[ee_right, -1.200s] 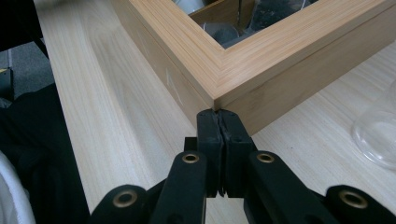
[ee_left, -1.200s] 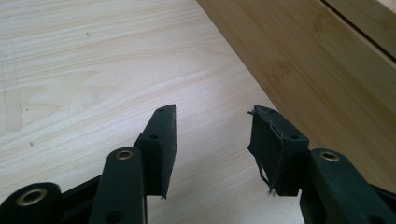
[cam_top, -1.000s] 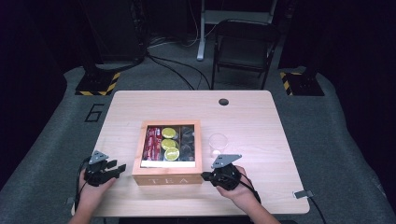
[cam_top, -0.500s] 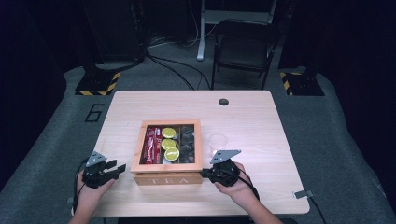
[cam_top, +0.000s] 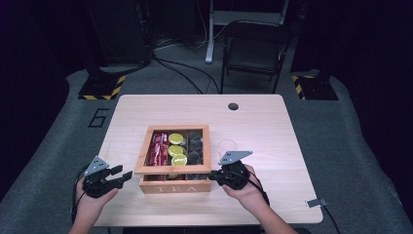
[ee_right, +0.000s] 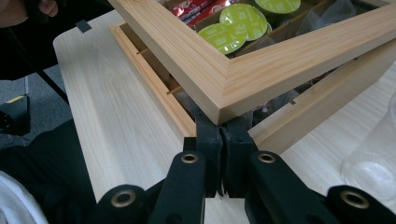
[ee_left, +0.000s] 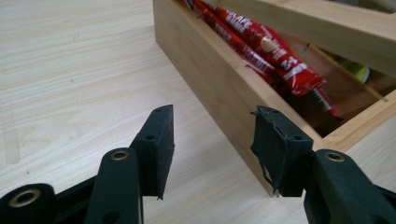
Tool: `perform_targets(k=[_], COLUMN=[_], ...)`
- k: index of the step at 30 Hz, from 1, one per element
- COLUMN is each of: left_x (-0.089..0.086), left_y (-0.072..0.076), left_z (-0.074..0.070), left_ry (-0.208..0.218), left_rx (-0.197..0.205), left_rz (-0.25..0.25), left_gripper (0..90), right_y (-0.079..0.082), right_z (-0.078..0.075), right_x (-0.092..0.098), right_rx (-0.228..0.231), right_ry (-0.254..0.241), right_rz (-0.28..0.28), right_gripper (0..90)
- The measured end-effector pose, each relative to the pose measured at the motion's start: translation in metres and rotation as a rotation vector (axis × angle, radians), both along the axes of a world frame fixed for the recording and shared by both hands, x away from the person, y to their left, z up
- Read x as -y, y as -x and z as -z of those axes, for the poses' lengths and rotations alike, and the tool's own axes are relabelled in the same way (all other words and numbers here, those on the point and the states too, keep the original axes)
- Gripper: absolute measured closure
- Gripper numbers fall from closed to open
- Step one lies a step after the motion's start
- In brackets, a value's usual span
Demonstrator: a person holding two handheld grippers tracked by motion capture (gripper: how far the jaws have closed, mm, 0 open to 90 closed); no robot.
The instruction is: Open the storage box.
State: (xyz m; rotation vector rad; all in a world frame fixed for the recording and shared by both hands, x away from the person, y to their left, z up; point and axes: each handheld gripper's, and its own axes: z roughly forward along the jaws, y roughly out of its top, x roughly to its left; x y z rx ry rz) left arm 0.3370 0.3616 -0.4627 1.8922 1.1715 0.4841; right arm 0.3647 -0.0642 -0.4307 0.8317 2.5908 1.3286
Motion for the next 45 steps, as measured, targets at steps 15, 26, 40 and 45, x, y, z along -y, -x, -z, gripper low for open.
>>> perform_targets(k=[15,26,40,45], left_x=[0.015,0.028,0.039,0.040], left_y=[0.005,0.009,0.011,0.008], left_z=[-0.009,-0.020,-0.033,-0.038], left_ry=[0.002,0.003,0.040,0.023], left_rx=[0.025,0.059,0.115,0.111], left_rz=[0.062,0.100,0.112,0.123], left_gripper=[45.3,43.8,45.2,46.1], right_y=[-0.003,-0.003,-0.005,-0.007], right_z=[-0.012,-0.012,-0.014,-0.017], right_x=[0.000,0.000,-0.001,-0.001], right_rx=[0.015,0.013,0.013,0.026], right_ry=[-0.015,-0.010,-0.016,-0.023], right_rz=[0.007,0.009,0.002,0.001], right_gripper=[87.9,87.7,87.3,85.3])
